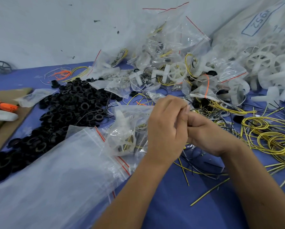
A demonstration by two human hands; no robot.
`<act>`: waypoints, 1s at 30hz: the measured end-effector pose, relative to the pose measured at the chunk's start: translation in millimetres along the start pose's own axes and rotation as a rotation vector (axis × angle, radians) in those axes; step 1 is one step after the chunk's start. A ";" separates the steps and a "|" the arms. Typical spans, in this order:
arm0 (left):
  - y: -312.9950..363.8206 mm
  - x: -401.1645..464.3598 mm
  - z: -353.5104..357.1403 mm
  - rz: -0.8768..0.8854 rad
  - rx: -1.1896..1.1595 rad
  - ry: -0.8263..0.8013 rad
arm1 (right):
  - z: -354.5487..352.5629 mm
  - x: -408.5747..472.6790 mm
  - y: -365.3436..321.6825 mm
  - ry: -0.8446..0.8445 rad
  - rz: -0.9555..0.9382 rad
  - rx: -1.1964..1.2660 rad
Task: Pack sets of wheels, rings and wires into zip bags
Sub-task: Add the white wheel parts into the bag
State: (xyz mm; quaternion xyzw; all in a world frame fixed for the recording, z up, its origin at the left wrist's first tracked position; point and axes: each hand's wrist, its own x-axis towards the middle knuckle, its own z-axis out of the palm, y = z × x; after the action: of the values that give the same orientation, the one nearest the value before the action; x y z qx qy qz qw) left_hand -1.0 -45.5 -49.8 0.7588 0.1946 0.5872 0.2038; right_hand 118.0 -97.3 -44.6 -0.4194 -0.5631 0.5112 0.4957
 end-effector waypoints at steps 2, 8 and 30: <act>1.4 1.5 -1.2 0.029 -0.017 -0.006 | -0.4 0.3 0.4 0.046 -0.008 0.085; 8.8 2.1 -0.6 0.108 0.068 -0.013 | -3.7 6.2 10.8 0.294 -0.019 -0.123; -85.1 28.9 -94.3 -1.098 -0.138 -0.280 | -13.1 5.2 16.0 0.207 0.082 0.070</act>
State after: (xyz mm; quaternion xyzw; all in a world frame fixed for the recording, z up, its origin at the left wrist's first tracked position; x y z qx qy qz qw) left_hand -90.5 49.1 -50.7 0.6020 0.4926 0.3006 0.5519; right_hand 129.6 -88.0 -60.0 -0.4750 -0.4731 0.5042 0.5443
